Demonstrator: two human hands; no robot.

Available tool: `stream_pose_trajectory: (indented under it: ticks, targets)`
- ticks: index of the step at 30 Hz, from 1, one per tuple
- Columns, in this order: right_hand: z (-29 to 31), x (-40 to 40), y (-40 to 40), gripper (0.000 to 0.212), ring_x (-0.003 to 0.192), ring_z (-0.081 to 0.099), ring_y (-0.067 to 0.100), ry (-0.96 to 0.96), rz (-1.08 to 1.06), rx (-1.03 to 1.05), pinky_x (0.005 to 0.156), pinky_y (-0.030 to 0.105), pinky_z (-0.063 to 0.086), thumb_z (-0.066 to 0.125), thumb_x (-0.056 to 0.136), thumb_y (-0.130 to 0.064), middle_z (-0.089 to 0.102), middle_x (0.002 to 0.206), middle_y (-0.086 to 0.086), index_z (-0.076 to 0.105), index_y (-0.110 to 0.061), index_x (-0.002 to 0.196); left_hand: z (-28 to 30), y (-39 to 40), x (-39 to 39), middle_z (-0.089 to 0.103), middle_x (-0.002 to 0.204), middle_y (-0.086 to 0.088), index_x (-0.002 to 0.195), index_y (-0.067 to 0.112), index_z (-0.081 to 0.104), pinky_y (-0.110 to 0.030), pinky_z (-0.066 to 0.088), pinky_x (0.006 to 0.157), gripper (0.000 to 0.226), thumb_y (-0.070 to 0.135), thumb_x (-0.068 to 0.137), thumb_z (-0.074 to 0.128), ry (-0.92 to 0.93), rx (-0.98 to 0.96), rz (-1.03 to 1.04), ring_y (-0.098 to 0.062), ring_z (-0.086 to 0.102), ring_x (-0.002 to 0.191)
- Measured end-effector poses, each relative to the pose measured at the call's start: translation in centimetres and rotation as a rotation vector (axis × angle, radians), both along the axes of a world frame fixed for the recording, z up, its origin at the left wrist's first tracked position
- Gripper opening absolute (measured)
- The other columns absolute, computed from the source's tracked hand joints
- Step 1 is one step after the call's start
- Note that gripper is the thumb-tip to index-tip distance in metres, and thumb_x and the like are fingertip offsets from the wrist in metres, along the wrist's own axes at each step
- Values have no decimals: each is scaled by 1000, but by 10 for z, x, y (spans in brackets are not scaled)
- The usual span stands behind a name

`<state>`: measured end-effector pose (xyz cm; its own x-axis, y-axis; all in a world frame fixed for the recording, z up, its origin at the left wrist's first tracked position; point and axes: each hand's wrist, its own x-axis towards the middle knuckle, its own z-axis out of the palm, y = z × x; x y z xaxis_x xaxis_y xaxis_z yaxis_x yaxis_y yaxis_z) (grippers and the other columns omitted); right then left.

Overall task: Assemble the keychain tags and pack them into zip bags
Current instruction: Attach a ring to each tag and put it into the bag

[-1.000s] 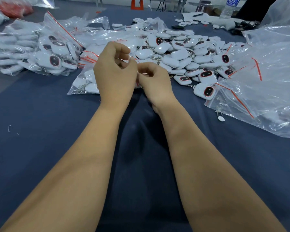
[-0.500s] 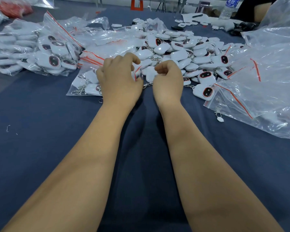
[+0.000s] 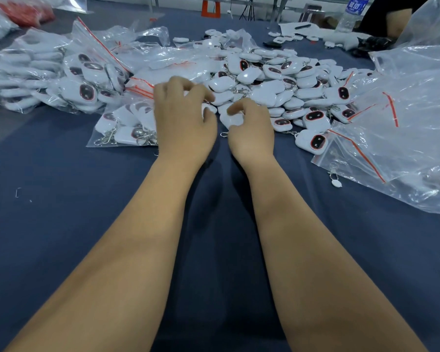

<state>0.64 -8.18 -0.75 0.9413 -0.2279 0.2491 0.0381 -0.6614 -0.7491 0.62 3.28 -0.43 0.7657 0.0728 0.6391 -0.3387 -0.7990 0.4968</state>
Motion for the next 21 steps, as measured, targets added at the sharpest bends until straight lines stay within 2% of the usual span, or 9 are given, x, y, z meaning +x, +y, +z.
stream_pose_trajectory:
  ticks: [1, 2, 5, 8, 11, 14, 16, 18, 21]
  targets:
    - [0, 0, -1, 43, 107, 53, 23, -33, 17, 123, 75, 10, 41, 51, 79, 6, 50, 120, 8, 55, -17, 115, 2, -4, -2, 55, 110, -8, 100, 13, 70, -21, 32, 86, 26, 6, 83, 52, -36, -68, -107, -23, 48, 108]
    - [1, 0, -1, 45, 103, 55, 23, -58, 22, 224, 64, 9, 39, 52, 78, 8, 53, 119, 9, 52, -15, 117, 3, -7, -5, 55, 106, -5, 98, 12, 69, -20, 38, 83, 26, 4, 83, 50, -27, -143, -202, -17, 52, 100]
    - [3, 2, 0, 34, 90, 61, 17, -87, 10, 510, 60, 14, 44, 63, 86, -1, 61, 107, 6, 54, -15, 116, 4, -11, -8, 62, 93, 3, 104, 19, 62, -38, 53, 82, 26, 8, 86, 48, 162, -301, -308, -17, 63, 83]
    - [6, 1, 4, 17, 70, 61, 4, -119, 50, 691, 56, 13, 47, 68, 86, -3, 65, 86, -2, 64, -13, 99, 2, -12, -6, 66, 85, 0, 117, 25, 51, -44, 54, 81, 33, 9, 88, 50, 293, -353, -280, -19, 66, 82]
    - [8, 1, 6, 18, 65, 63, 8, -102, 111, 714, 60, 21, 51, 60, 83, 2, 70, 76, 2, 72, -12, 88, 1, -12, -3, 68, 94, -2, 118, 25, 54, -43, 53, 86, 29, 13, 91, 51, 321, -428, -247, -20, 67, 90]
    - [12, 0, 5, 34, 62, 62, 14, -51, 148, 853, 56, 21, 50, 44, 79, 9, 72, 78, 16, 75, -3, 85, 3, -12, -2, 63, 112, 1, 135, 22, 55, -41, 51, 95, 43, 15, 93, 50, 336, -417, -224, -19, 63, 102]
    - [13, 1, 4, 37, 63, 65, 9, -70, 139, 949, 55, 15, 49, 40, 81, 12, 71, 74, 9, 73, -2, 87, 4, -11, -1, 56, 118, 1, 138, 24, 53, -37, 48, 98, 47, 18, 92, 52, 331, -350, -236, -17, 60, 105]
    - [12, 1, 3, 41, 65, 66, 6, -101, 128, 956, 57, 13, 49, 37, 81, 14, 71, 72, 2, 73, -4, 83, 4, -12, 0, 53, 128, -1, 137, 25, 55, -37, 46, 99, 46, 21, 92, 53, 324, -294, -247, -17, 59, 110]
    - [13, 0, 2, 39, 55, 62, 3, -109, 103, 982, 52, 12, 46, 37, 80, 15, 69, 65, 1, 71, -5, 77, 2, -12, 0, 56, 130, 2, 138, 24, 52, -36, 47, 98, 46, 14, 92, 54, 318, -329, -240, -17, 59, 109]
